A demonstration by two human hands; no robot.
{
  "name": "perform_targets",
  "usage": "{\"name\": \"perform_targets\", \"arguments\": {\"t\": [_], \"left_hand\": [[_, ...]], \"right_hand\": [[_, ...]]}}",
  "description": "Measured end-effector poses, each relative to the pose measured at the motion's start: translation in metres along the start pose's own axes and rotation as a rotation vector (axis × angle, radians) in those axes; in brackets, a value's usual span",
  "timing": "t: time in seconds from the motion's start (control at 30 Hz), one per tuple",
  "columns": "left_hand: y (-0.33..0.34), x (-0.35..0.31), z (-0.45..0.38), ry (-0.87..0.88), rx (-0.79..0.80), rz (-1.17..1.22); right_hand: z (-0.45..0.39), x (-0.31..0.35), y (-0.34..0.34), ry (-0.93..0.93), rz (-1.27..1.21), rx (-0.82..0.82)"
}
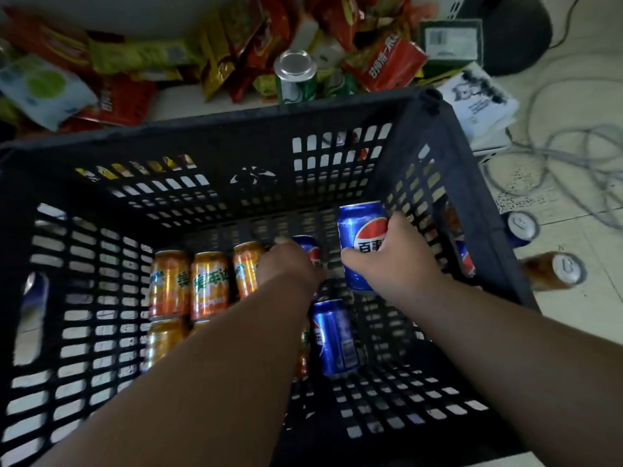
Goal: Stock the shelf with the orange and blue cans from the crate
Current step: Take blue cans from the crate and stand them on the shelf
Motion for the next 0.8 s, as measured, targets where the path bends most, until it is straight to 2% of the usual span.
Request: {"name": "perform_targets", "arguments": {"t": [0.1,0.2,0.27,0.37,0.57,0.8], "left_hand": [[-0.007,0.001,0.008,0.025,-0.055,0.150],[-0.028,0.005,0.021,-0.012,-0.106,0.517],[-0.060,0.007,0.039,0.002,-0.132,0.648],[-0.123,0.018,0.078,0.010,-0.176,0.717],[-0.254,0.051,0.179,-0.095,-0.167,0.810],[-0.468,0.069,0.346,-0.096,-0.215,0.839]], "right_hand": [[-0.001,0.010,-0.008,-0.034,-0.023,-0.011],[0.003,0.030,-0.018,-0.103,-0.068,-0.020],[0.013,0.053,-0.030,-0.156,-0.082,-0.024],[0.040,0.100,-0.062,-0.212,-0.105,-0.018],[0.122,0.208,-0.159,-0.270,-0.189,-0.019],[0.267,0.359,-0.325,-0.358,-0.227,0.001]]}}
Point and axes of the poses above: each hand's wrist, its own z-axis away from the middle knuckle, its own y-axis out of the palm, x = y × z, the point moved 7 cm from there along -z, towards the middle knuckle, and after that the axes turned 7 degrees about -x, right-handed, at the moved point
